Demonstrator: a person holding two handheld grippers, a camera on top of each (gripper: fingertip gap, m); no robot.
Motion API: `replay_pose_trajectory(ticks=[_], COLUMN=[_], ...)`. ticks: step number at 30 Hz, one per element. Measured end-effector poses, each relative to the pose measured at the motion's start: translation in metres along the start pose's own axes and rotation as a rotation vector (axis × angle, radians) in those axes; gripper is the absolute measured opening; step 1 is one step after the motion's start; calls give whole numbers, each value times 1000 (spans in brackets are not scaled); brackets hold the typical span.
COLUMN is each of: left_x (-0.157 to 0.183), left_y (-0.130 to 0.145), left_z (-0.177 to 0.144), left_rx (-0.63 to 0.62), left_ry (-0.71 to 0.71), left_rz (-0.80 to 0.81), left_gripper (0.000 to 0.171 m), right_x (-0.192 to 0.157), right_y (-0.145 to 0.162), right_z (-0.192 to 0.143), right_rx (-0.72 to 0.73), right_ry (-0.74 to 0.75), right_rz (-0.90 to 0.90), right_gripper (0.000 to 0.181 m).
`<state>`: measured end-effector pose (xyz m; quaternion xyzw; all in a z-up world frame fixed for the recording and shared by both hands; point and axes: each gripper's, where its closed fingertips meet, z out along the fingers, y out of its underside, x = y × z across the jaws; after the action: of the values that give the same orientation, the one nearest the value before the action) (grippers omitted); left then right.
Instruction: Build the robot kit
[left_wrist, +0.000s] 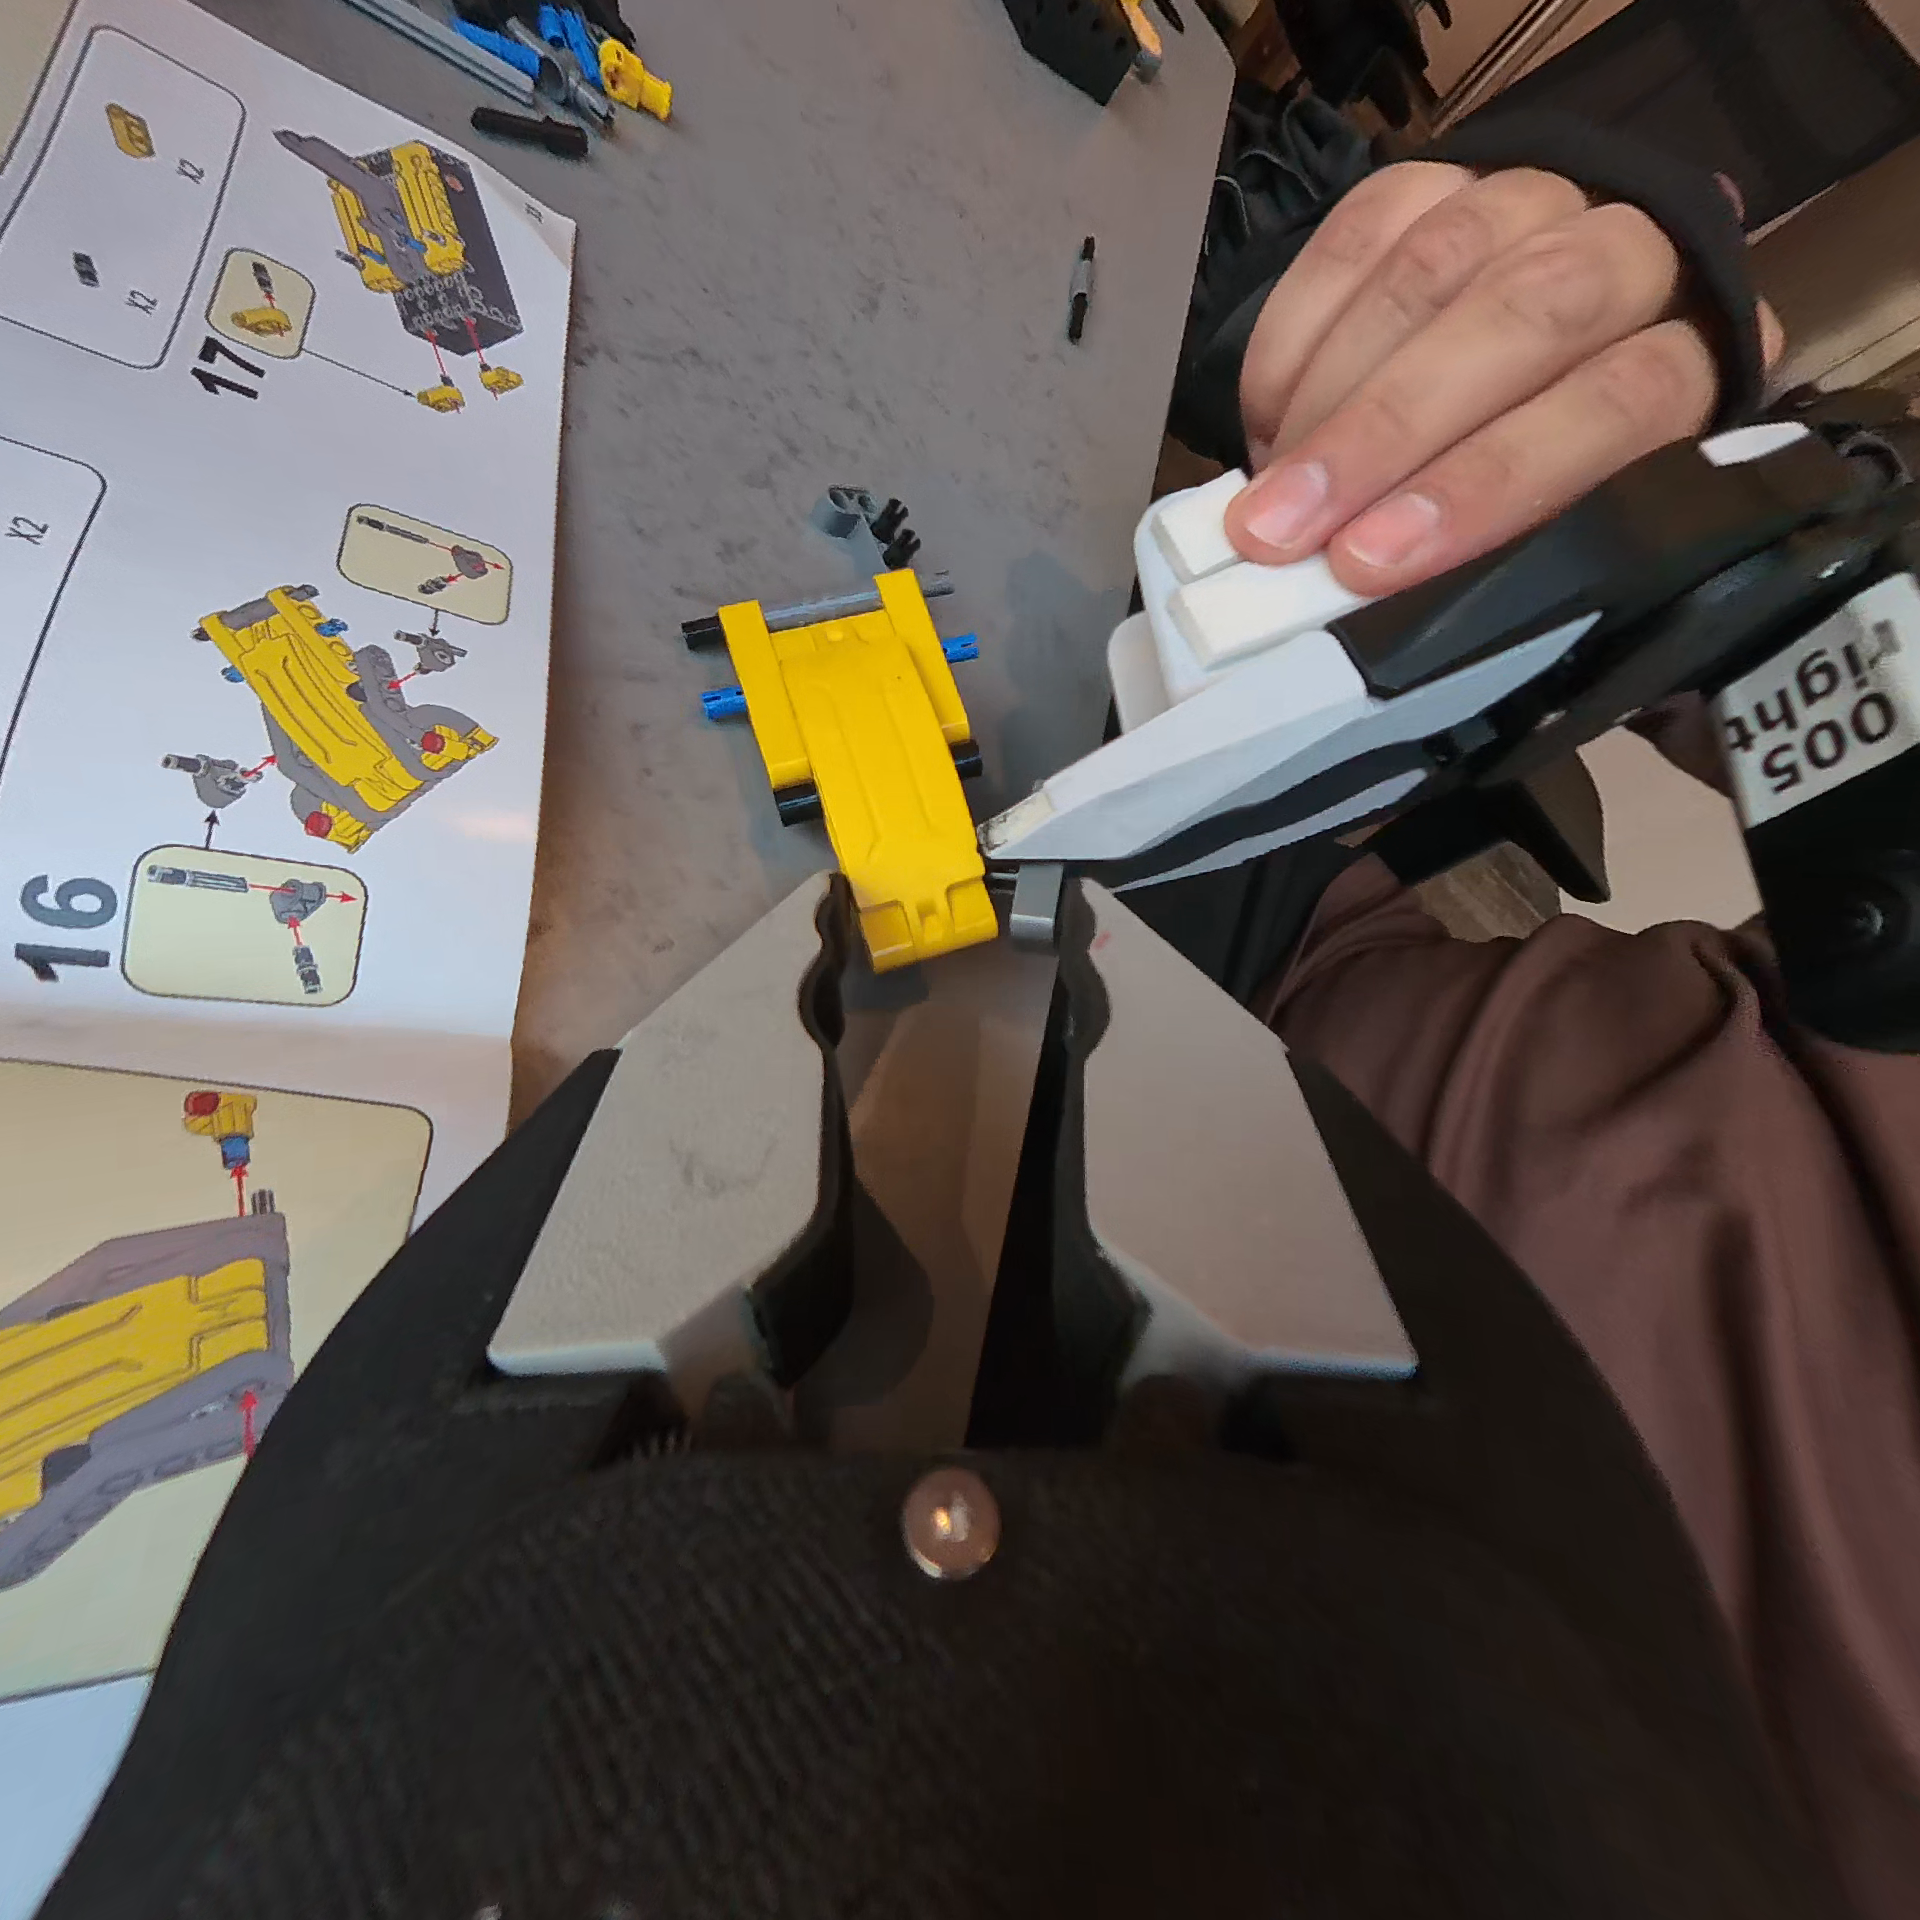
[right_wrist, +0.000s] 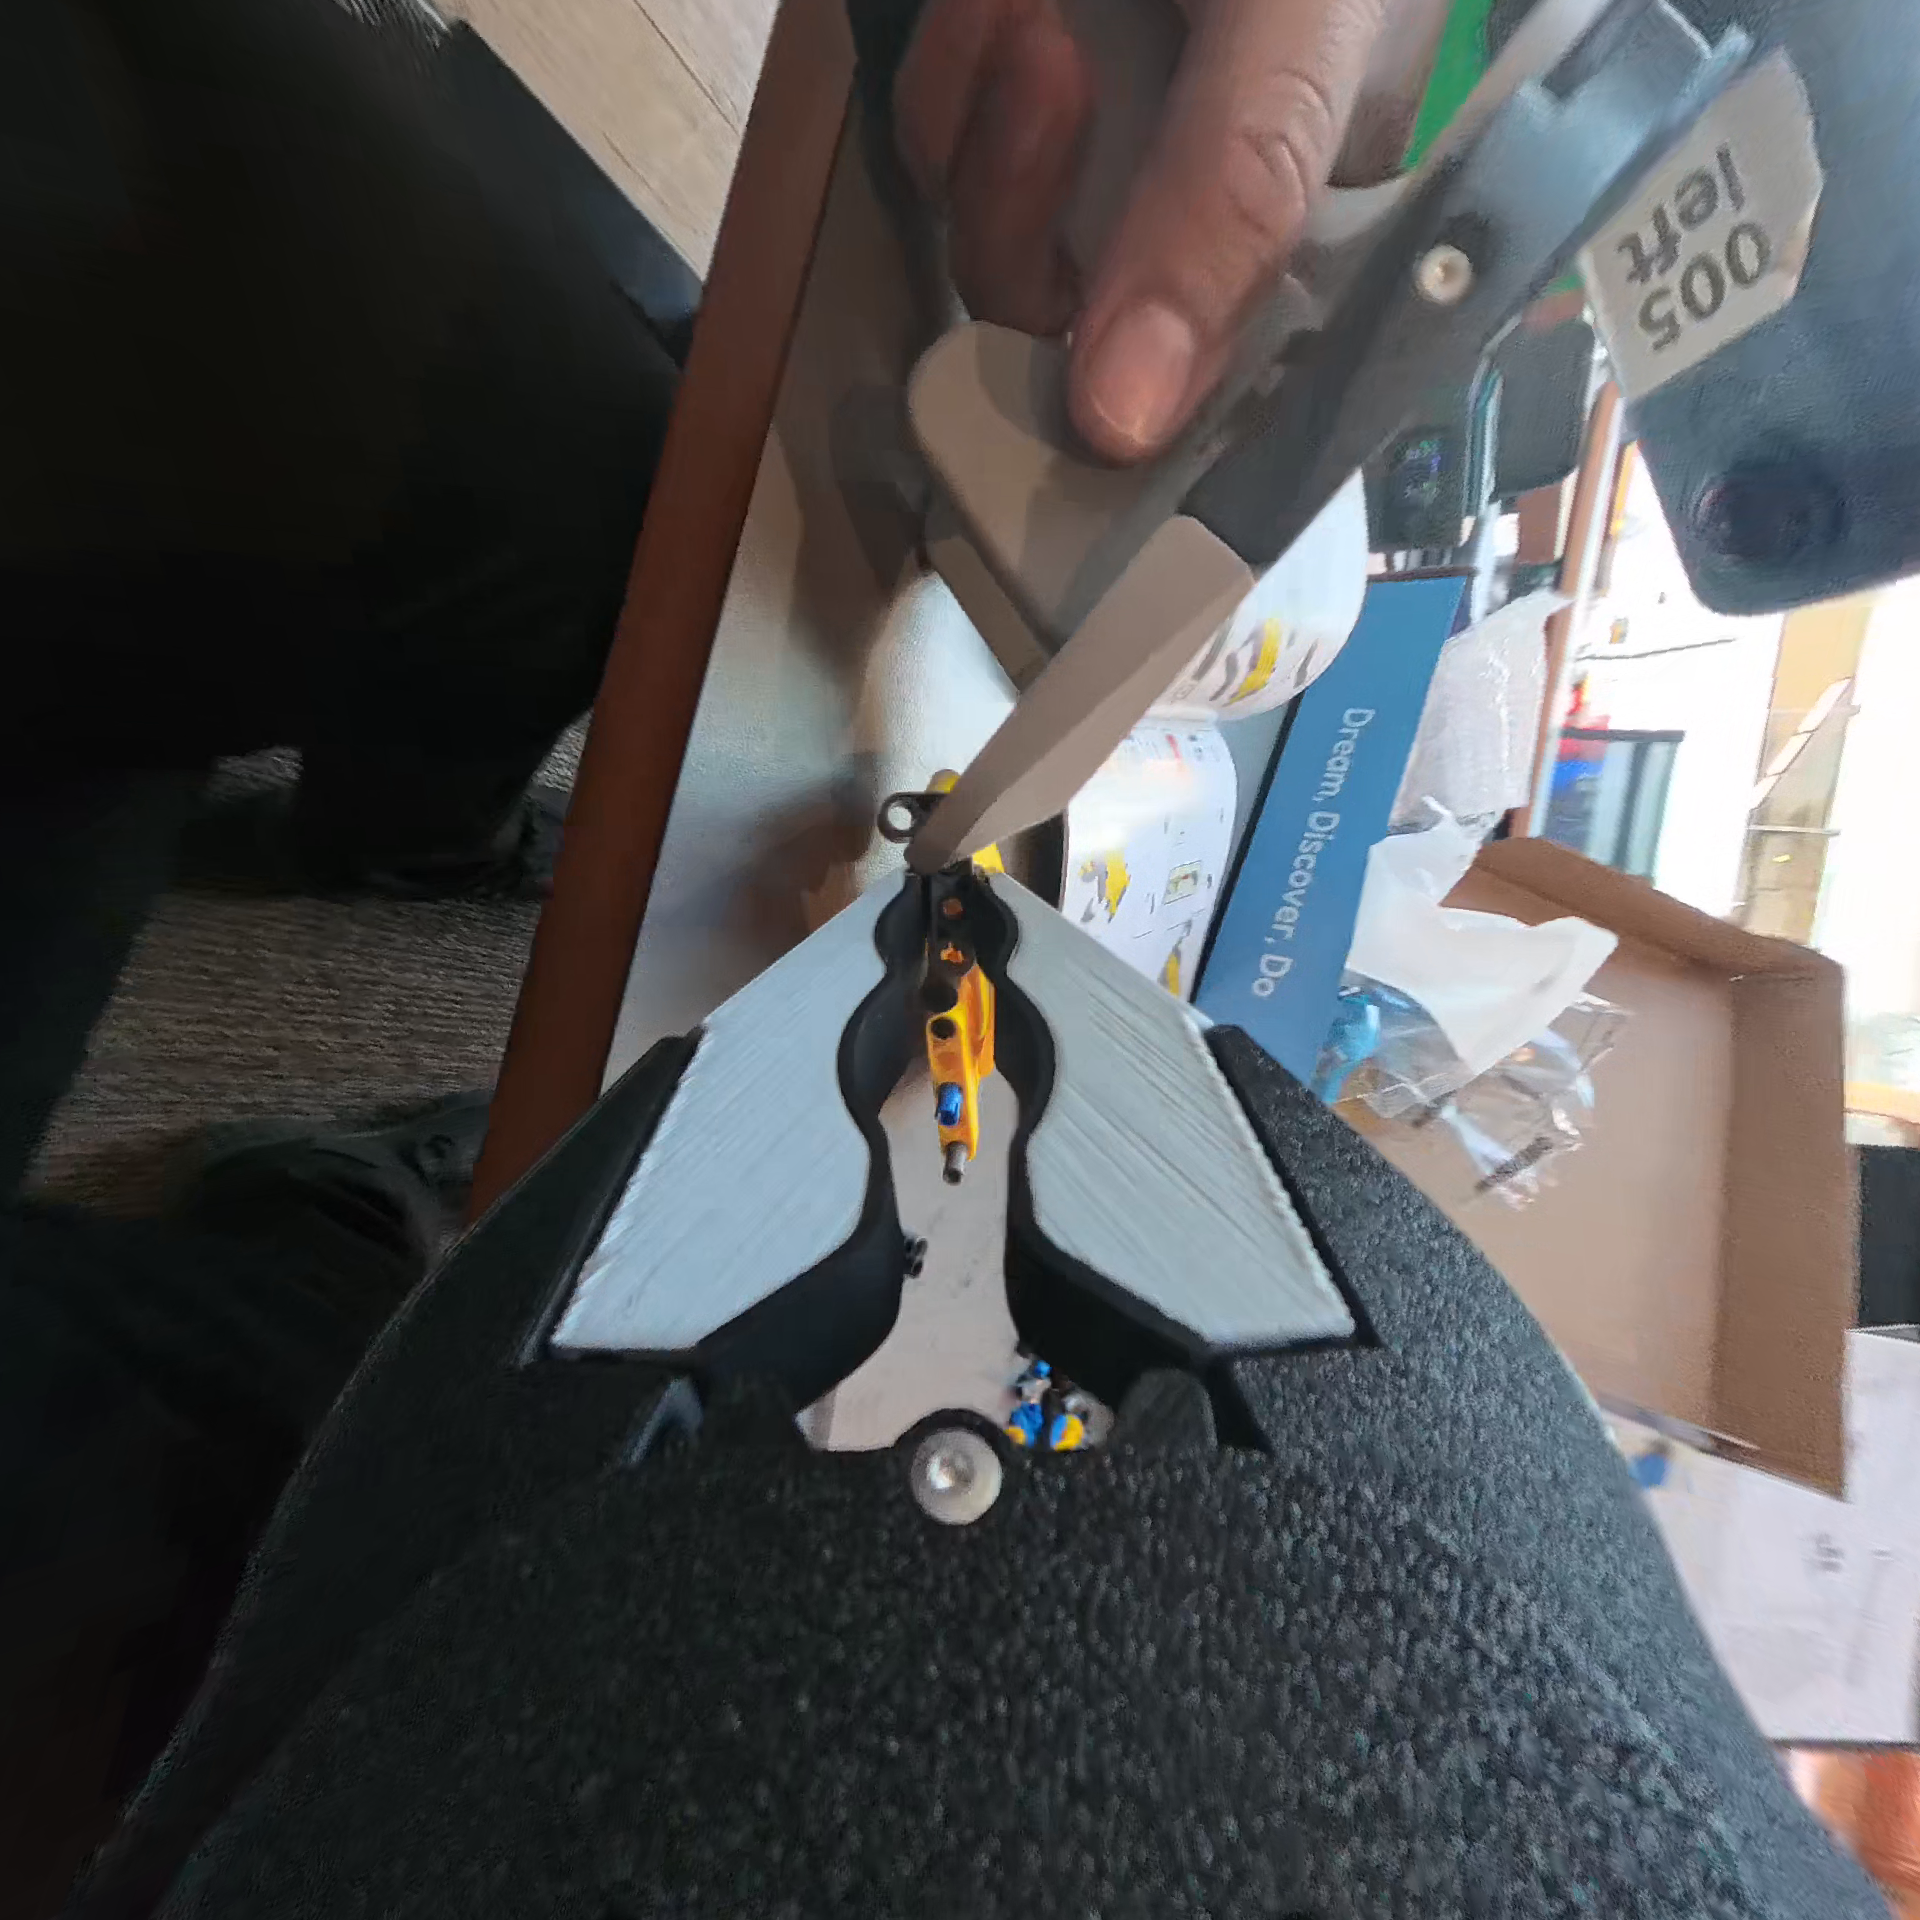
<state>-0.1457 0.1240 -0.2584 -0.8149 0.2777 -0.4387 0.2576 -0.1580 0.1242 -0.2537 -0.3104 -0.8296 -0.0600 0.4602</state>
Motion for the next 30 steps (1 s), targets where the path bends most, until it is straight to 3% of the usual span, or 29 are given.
replay_pose_trajectory(ticks=[8, 14, 19, 23, 27, 30], left_x=[7, 3, 0, 22, 49, 33], left_y=[2, 5, 6, 5, -3, -22], left_z=[-1, -2, -2, -1, 6, -2], left_rx=[-1, -44, -88, -103, -17, 101], left_ry=[-21, -188, -323, -324, -149, -245], left_rz=[49, 147, 259, 341, 274, 301], left_gripper=[41, 40, 36, 36, 40, 27], right_x=[15, 20, 37, 37, 30, 25], right_y=[14, 38, 42, 35, 33, 29], right_z=[-5, -3, -2, -16, -27, -31], right_rx=[38, 52, 98, 199, 224, 182], right_ry=[-110, -260, -255, -196, 4, 96], right_rz=[216, 411, 535, 597, 425, 320], right_gripper=[6, 7, 7, 7, 7, 7])
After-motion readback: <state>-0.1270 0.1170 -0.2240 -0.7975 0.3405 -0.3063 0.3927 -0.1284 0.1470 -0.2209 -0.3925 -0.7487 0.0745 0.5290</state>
